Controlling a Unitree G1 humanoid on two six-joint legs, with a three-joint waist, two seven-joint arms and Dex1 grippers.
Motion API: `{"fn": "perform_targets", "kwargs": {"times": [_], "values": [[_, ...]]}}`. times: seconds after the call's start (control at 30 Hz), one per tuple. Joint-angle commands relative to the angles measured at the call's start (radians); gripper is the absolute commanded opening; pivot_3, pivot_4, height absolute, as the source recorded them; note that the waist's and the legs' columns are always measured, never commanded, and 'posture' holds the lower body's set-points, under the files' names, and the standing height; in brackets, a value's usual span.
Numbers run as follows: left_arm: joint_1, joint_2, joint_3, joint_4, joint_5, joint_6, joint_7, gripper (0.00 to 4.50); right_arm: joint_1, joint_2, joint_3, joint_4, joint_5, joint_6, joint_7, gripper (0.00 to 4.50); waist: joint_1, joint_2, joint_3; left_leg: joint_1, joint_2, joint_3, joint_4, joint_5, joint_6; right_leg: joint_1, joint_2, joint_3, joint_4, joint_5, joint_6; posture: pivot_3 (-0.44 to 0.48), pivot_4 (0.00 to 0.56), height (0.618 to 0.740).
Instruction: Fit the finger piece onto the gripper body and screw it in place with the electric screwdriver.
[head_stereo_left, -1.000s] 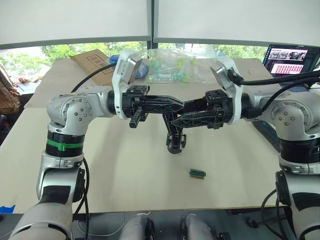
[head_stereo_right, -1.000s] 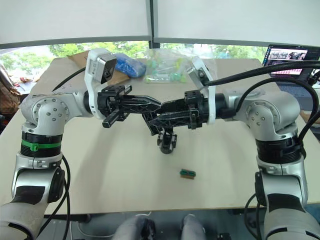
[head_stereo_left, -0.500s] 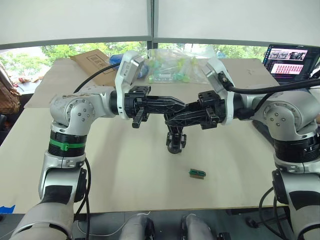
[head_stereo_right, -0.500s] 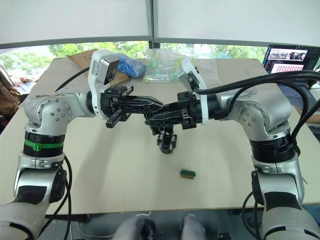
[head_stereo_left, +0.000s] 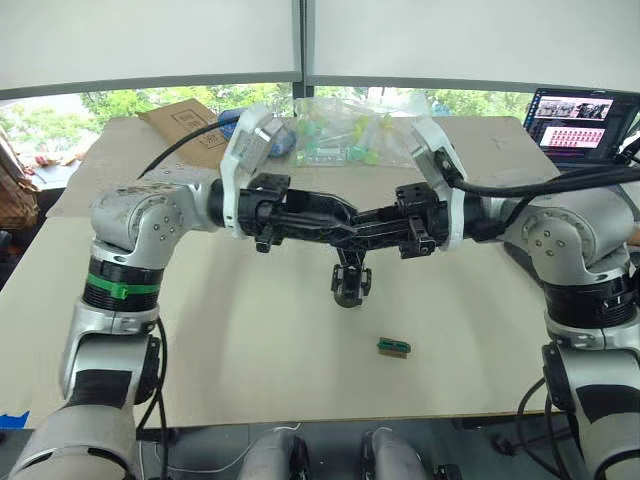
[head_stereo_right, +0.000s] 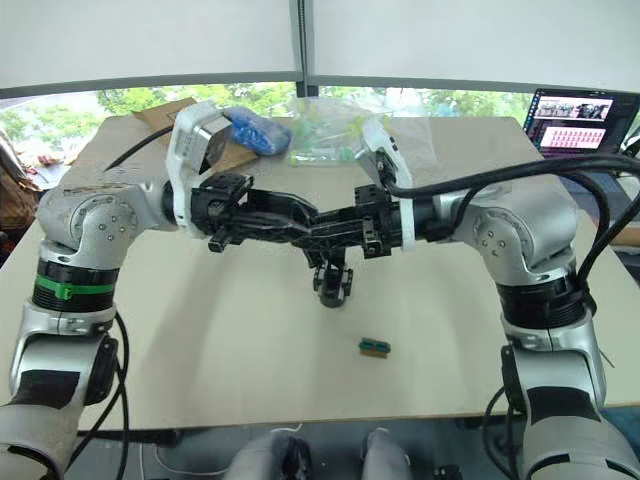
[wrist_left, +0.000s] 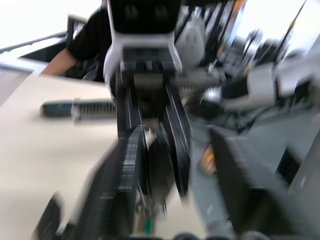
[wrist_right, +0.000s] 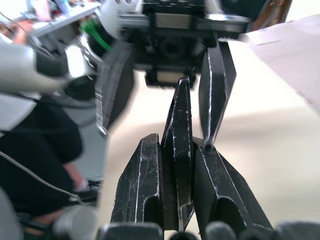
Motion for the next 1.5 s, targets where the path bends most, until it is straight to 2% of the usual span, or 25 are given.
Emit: {"fn": "perform_targets", "kwargs": {"times": [0.03,0.07,0.23,0.4,0.53,0.63,0.77,0.97,1.07,1.17,1.37,1.5], "values": [[0.052,0.055,-0.063,0.091,0.202,-0.313,-0.107,3.98,0.056,-0.017,-0.012,-0.035,-0.045,-0.108,0.020,0.36,-0.001,0.000,0.000,0.000,0.000,0.000,0.000,0.000,0.000,0.000,0.000,0.000,0.000,0.000,0.000,0.000,0.150,0.732],[0.071,0.068,-0.074,0.124,0.252,-0.400,-0.121,4.50,0.079,-0.017,-0.018,-0.033,-0.060,-0.131,0.013,0.36,-0.001,0.000,0.000,0.000,0.000,0.001,0.000,0.000,0.000,0.000,0.000,0.000,0.000,0.000,0.000,0.000,0.150,0.732],[0.152,0.054,-0.116,0.249,0.406,-0.672,-0.135,4.50,0.163,-0.025,-0.048,-0.058,-0.090,-0.197,-0.005,0.36,0.002,0.000,0.000,-0.001,0.000,0.001,0.000,0.000,0.000,-0.002,0.000,0.000,-0.001,0.000,0.000,0.000,0.150,0.732],[0.166,-0.147,-0.132,0.508,0.535,-0.951,0.039,4.50,0.221,-0.036,-0.061,-0.106,-0.098,-0.233,-0.011,0.36,0.014,0.000,0.000,-0.002,0.000,-0.001,0.003,0.000,0.000,-0.001,-0.001,-0.001,-0.001,0.000,0.000,0.000,0.150,0.732],[0.118,-0.264,-0.148,0.718,0.609,-1.029,0.115,4.50,0.253,-0.046,-0.073,-0.150,-0.068,-0.196,-0.019,0.36,0.013,-0.001,0.000,-0.006,0.000,-0.002,0.004,0.000,0.001,-0.003,-0.001,-0.002,0.000,0.001,0.000,0.000,0.150,0.732],[0.079,-0.337,-0.133,0.843,0.618,-1.070,0.140,4.50,0.282,-0.057,-0.090,-0.184,-0.033,-0.164,-0.024,0.36,0.015,-0.001,0.000,-0.006,0.001,-0.002,0.004,0.000,0.001,-0.003,-0.001,-0.002,0.000,0.001,0.000,0.000,0.150,0.732],[0.033,-0.409,-0.107,0.949,0.620,-1.095,0.172,4.50,0.328,-0.064,-0.111,-0.214,-0.008,-0.142,-0.048,0.36,0.015,-0.001,0.001,-0.006,0.001,-0.003,0.005,-0.001,0.002,-0.003,-0.002,-0.002,0.000,0.001,0.000,0.000,0.150,0.732],[0.026,-0.454,-0.101,1.005,0.637,-1.128,0.143,4.50,0.359,-0.049,-0.102,-0.230,-0.006,-0.148,-0.083,0.36,0.014,-0.001,0.001,-0.006,0.001,-0.003,0.006,-0.001,0.003,-0.003,-0.002,-0.002,0.000,0.001,0.000,0.000,0.150,0.732],[0.033,-0.470,-0.094,1.007,0.639,-1.128,0.144,3.65,0.363,-0.027,-0.095,-0.214,-0.022,-0.181,-0.090,0.36,0.015,-0.001,0.001,-0.006,0.001,-0.003,0.007,-0.002,0.004,-0.003,-0.002,-0.002,0.000,0.001,0.000,0.000,0.150,0.732],[0.061,-0.493,-0.084,0.977,0.643,-1.113,0.191,2.28,0.360,0.020,-0.094,-0.178,-0.033,-0.233,-0.087,0.36,0.015,-0.001,0.001,-0.007,0.001,-0.004,0.008,-0.002,0.004,-0.003,-0.002,-0.002,0.000,0.001,0.000,0.000,0.150,0.732],[0.149,-0.513,-0.083,0.831,0.659,-1.040,0.274,2.28,0.357,0.092,-0.047,-0.040,-0.162,-0.492,-0.009,0.36,0.022,-0.001,0.001,-0.006,0.001,-0.004,0.009,-0.002,0.005,-0.001,-0.002,-0.002,0.000,0.002,0.001,0.000,0.150,0.732],[0.181,-0.511,-0.096,0.766,0.664,-1.001,0.281,2.28,0.349,0.111,-0.036,0.050,-0.217,-0.601,0.029,0.36,0.024,-0.001,0.001,-0.006,0.001,-0.003,0.009,-0.002,0.005,-0.001,-0.002,-0.002,0.000,0.002,0.001,0.000,0.150,0.732]]}}
